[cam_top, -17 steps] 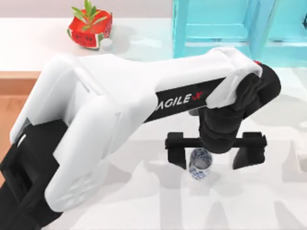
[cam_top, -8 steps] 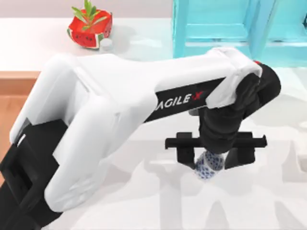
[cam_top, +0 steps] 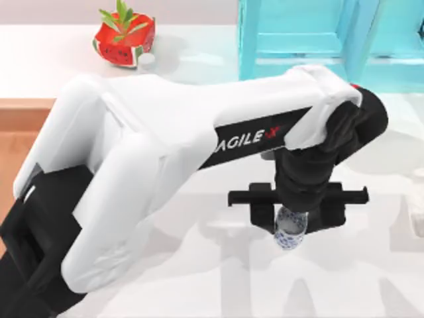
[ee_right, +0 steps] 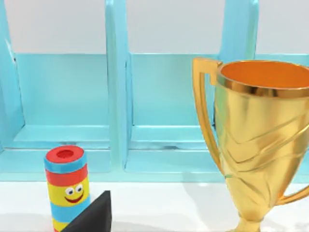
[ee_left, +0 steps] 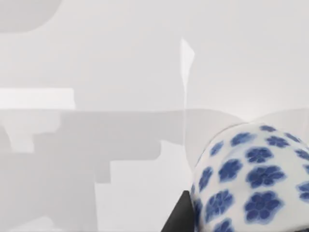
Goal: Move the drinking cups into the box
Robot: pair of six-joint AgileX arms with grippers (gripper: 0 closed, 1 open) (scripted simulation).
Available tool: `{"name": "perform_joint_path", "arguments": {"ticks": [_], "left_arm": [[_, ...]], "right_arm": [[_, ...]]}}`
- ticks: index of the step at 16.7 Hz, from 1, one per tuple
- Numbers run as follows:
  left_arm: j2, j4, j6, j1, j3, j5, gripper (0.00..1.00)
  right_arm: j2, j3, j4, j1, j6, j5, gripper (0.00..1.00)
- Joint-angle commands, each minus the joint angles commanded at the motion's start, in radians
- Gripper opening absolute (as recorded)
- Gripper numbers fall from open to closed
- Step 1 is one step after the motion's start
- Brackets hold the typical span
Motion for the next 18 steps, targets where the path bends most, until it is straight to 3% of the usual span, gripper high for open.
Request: {"name": "perform_joint_path", "arguments": {"ticks": [9,18], "left_arm": [[-0.015,-0.006,0.007,0.008,-0.007,-0.001,0.0],[-0.339,-0.148,0.137,0.141,-0.182,-0.004,0.0]], "right_arm": [[0.0,0.0,0.0,0.0,0.0,0.0,1.0],[0.0,0.0,0.0,0.0,0.0,0.0,1.0]]}}
